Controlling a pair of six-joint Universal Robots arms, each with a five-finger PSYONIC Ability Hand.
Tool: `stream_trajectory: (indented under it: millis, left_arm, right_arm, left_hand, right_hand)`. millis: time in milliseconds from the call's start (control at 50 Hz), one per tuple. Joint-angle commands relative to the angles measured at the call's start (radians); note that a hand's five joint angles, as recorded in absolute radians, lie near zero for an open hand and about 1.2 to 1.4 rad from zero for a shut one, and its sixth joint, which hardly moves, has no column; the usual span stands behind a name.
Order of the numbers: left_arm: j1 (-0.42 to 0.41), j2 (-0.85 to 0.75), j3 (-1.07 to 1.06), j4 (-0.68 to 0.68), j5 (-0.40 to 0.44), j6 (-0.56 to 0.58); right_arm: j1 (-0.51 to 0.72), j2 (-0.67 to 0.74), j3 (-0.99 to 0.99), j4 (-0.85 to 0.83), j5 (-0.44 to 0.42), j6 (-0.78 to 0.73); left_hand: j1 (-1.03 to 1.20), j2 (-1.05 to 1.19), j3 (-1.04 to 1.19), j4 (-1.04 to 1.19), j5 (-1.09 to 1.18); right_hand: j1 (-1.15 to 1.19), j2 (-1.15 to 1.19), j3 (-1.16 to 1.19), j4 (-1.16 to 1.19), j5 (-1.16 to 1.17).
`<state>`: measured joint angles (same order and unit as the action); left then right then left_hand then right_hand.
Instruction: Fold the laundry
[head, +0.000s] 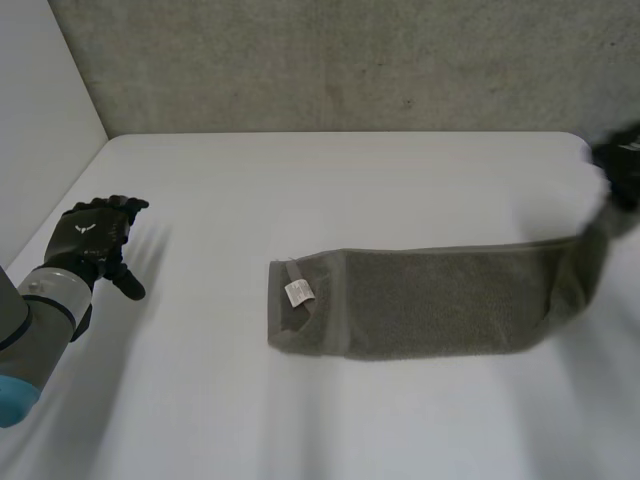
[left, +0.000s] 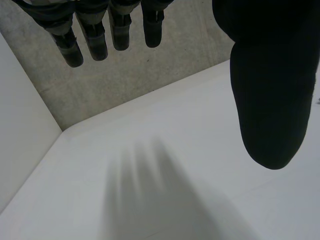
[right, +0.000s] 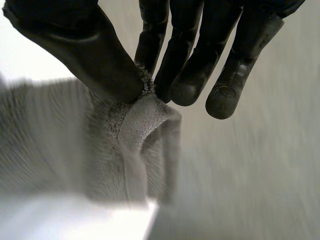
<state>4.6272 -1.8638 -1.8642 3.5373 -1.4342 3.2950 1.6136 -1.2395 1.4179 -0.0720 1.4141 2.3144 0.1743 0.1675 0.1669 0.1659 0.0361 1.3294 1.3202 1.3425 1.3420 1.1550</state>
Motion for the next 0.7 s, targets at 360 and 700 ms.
stream_trajectory:
  millis: [360, 700]
  left_arm:
    - [-0.057, -0.012, -0.007, 0.034, 0.000, 0.000]
    - [-0.219, -0.028, 0.105, 0.049, -0.009, -0.017]
  right_arm:
    - [0.798, 0.281, -0.005, -0.103, -0.007, 0.040]
    - [0.829, 0.299, -0.023, -0.095, -0.041, 0.109]
  left_hand:
    - [0.000, 0.007, 0.008, 0.009, -0.036]
    - [0.000, 0.007, 0.008, 0.009, -0.036]
  right_hand:
    - [0.067, 0.076, 0.054, 0.054, 0.067]
    - [-0.698, -0.689, -0.711, -0.711, -0.698]
